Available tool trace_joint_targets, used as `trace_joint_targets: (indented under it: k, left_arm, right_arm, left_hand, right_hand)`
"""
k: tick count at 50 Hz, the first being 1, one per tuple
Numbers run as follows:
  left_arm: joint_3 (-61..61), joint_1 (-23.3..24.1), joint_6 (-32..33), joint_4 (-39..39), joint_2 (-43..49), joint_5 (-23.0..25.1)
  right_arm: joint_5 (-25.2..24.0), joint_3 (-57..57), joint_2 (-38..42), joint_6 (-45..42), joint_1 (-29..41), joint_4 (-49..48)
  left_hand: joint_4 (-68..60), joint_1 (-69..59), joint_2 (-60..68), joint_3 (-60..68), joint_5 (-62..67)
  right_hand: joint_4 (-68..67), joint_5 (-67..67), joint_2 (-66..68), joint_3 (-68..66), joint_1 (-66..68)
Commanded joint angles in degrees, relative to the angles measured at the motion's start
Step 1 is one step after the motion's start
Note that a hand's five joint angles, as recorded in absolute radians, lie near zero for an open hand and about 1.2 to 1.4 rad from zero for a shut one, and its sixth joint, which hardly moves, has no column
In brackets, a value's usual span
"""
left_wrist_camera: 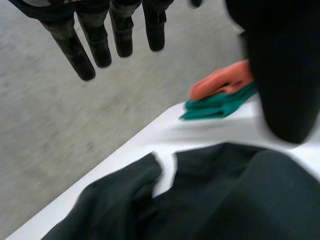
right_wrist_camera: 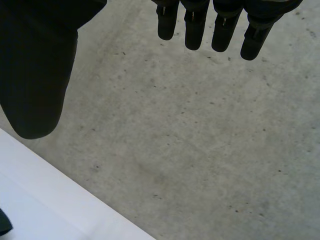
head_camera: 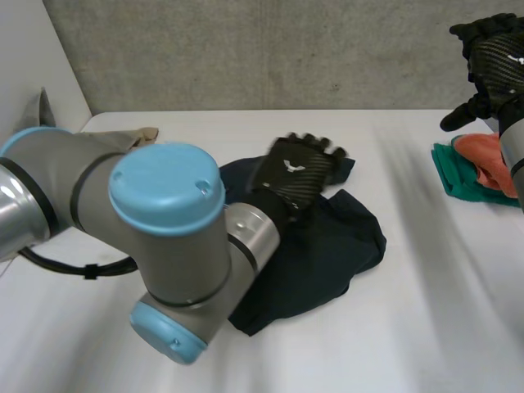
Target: Fold the laundry.
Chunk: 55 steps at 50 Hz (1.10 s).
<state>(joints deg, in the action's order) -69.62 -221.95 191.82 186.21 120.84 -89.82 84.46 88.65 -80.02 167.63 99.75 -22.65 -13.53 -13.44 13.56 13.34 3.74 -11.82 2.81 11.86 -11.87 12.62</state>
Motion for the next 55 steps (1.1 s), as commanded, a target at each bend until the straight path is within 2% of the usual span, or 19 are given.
trace_joint_targets:
  k: [1,7,10,12,17,22,26,27,30,31,32,38,39,41,44,46,50,55]
  left_arm:
    - [-0.1,-7.6,-2.6,-6.0,-0.4,-6.9]
    - [-1.4,-14.7,-7.7,-12.1,-0.4,-4.9]
    - [-2.8,-18.0,-9.7,-14.2,-0.4,-2.6]
    - [-3.9,-19.7,-10.2,-15.2,-0.2,0.2]
    - [-5.8,-21.8,-9.6,-15.7,1.4,6.4]
    - [-5.9,-21.8,-8.0,-15.1,3.3,8.3]
    - [-4.6,-21.2,-6.0,-13.7,5.3,7.5]
    - [-4.0,-20.9,-5.4,-13.6,6.0,6.7]
    - [-3.2,-20.6,-4.6,-13.7,7.0,5.4]
    - [-2.7,-20.4,-4.2,-13.9,7.6,4.4]
    - [-2.4,-20.2,-3.9,-14.0,7.7,3.9]
    - [1.7,-20.6,-0.3,-14.0,5.7,-2.4]
    - [3.9,-21.5,1.4,-13.1,3.5,-4.8]
    - [6.7,-22.4,2.9,-11.4,0.8,-6.8]
    - [12.6,-23.3,4.9,-6.0,-4.4,-7.1]
    - [15.3,-23.2,5.4,-2.8,-6.0,-5.9]
    - [22.1,-21.9,4.8,4.5,-6.3,1.8]
    - [24.4,-18.1,2.3,6.0,-3.2,9.7]
  right_arm:
    - [-0.8,-0.4,1.6,-0.1,1.4,0.2]
    - [-1.0,-0.9,2.8,-1.8,2.0,1.5]
    - [-1.0,-1.3,3.6,-2.6,2.4,2.3]
    - [-0.9,-1.5,4.1,-3.0,2.6,2.4]
    - [-0.7,-1.5,4.7,-3.7,3.0,2.4]
    - [-0.6,-1.2,4.9,-4.2,3.4,2.4]
    - [-0.5,-1.1,4.9,-4.5,3.5,2.4]
    - [-0.5,-1.1,4.9,-4.6,3.5,2.4]
    - [-0.5,-1.0,4.9,-4.8,3.5,2.4]
    - [-0.5,-1.0,4.9,-4.9,3.5,2.4]
    - [-0.5,-1.0,4.9,-4.9,3.5,2.4]
    - [-0.5,-1.2,4.8,-5.2,3.3,2.4]
    - [-0.5,-1.2,4.8,-5.2,3.3,2.4]
    - [-0.5,-1.2,4.7,-5.2,3.4,2.4]
    - [-0.5,-1.1,4.7,-5.2,3.5,2.4]
    - [-0.5,-1.1,4.7,-5.2,3.6,2.4]
    - [-0.4,-1.1,4.6,-5.2,3.6,2.4]
    - [-0.4,-1.5,4.9,-5.1,2.8,2.4]
  left_hand:
    - [3.5,3.4,-3.6,-3.3,-3.7]
    - [3.5,3.4,-3.6,-3.3,-3.7]
    - [2.7,2.6,-2.7,-2.5,-2.9]
    - [-3.2,-3.3,3.2,3.4,3.0]
    - [-6.4,-6.5,6.4,6.6,6.2]
    - [-9.6,-9.7,9.6,9.8,9.4]
    - [-20.0,-20.1,20.0,20.2,19.8]
    - [-31.4,-31.5,31.4,31.6,31.2]
    - [-46.7,-46.8,46.7,46.9,46.5]
    - [-62.8,-62.9,62.8,63.0,62.6]
    - [-66.4,-66.5,66.4,66.6,66.2]
    - [-66.5,-66.6,66.4,66.7,66.3]
    - [-66.5,-66.6,66.4,66.7,66.3]
    - [-66.5,-66.6,66.4,66.7,66.3]
    - [-66.5,-66.6,66.4,66.7,66.3]
    - [-66.5,-66.6,66.4,66.7,66.3]
    - [-66.5,-66.6,66.4,66.7,66.3]
    - [-66.5,-66.6,66.4,66.7,66.3]
  right_hand:
    - [1.8,-2.8,-1.9,1.9,-2.6]
    - [1.8,-2.8,-1.9,1.9,-2.6]
    - [1.8,-2.8,-1.9,1.9,-2.6]
    - [1.8,-2.8,-1.9,1.9,-2.6]
    - [1.8,-2.8,-1.9,1.9,-2.6]
    - [1.8,-2.8,-1.9,1.9,-2.6]
    - [1.8,-2.8,-1.9,1.9,-2.6]
    - [1.8,-2.8,-1.9,1.9,-2.6]
    - [1.8,-2.8,-1.9,1.9,-2.6]
    - [1.8,-2.8,-1.9,1.9,-2.6]
    - [1.8,-2.8,-1.9,1.9,-2.6]
    - [1.8,-2.8,-1.9,1.9,-2.6]
    - [1.8,-2.8,-1.9,1.9,-2.6]
    - [1.8,-2.8,-1.9,1.9,-2.6]
    - [1.8,-2.8,-1.9,1.9,-2.6]
    - [1.8,-2.8,-1.9,1.9,-2.6]
    - [1.8,-2.8,-1.9,1.9,-2.6]
    - [1.8,-2.8,-1.9,1.9,-2.6]
